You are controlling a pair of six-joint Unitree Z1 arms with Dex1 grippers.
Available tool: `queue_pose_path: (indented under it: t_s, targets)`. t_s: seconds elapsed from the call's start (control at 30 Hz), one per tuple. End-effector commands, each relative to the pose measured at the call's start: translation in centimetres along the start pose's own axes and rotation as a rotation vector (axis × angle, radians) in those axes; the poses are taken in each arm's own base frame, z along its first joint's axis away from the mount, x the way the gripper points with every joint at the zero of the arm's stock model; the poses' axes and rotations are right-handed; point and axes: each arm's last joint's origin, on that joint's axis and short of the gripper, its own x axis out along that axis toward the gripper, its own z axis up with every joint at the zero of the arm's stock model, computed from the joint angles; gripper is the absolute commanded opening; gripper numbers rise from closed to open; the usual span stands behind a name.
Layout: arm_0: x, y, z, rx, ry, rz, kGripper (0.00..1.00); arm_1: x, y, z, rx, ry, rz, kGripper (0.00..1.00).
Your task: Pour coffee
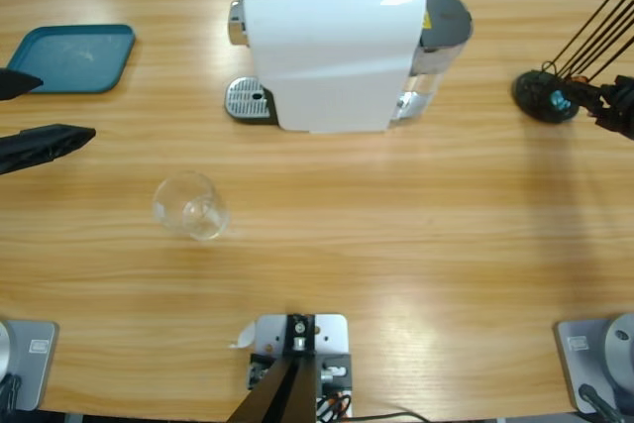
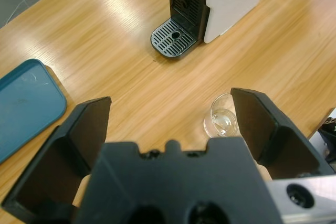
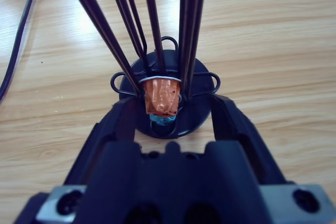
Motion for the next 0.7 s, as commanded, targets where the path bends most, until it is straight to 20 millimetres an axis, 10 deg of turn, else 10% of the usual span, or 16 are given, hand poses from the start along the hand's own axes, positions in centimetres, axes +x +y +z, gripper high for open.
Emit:
queue_pose_path:
  t_s: [0.03,0.7]
  targets:
    - [0.84,-0.18,-0.2,-0.007,0.016,-0.01,1.0,0.65,-0.1,-0.83,-0.015,0.047,0.015,0.425]
    - [0.76,-0.2,-0.37,-0.024,0.013,-0.012,1.0,0.89,-0.1,-0.56,-0.013,0.026,0.049,0.089]
